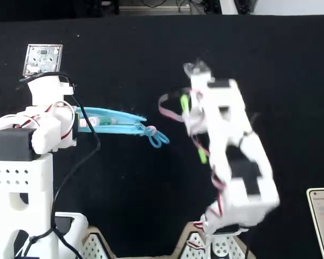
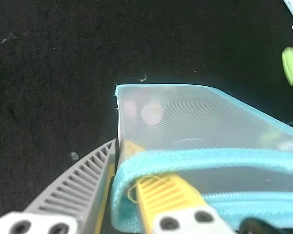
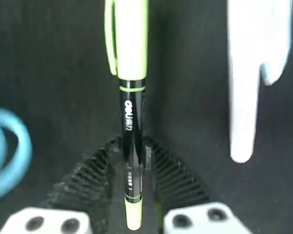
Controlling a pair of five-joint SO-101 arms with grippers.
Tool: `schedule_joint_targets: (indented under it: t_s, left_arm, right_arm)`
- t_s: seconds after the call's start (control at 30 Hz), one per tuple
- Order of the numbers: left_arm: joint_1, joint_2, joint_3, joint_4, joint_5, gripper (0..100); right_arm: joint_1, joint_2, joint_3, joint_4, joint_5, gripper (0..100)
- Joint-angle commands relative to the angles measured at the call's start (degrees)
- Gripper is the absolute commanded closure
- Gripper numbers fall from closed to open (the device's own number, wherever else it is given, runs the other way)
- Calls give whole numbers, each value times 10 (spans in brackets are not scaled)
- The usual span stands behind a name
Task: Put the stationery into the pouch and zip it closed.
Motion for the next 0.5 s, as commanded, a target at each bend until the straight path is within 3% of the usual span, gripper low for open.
schedule_joint_targets:
  t_s: [0.0,0.2,0.47]
  left_arm:
    - [-2,3,-7,1,3,970]
    - [-2,3,-7,1,3,970]
    - [-6,3,-7,1,3,970]
  right_arm:
    - [26,-188,218,-62,70,981]
    - [49,-226,213,25,75,799]
    - [29,-225,106,29,32,812]
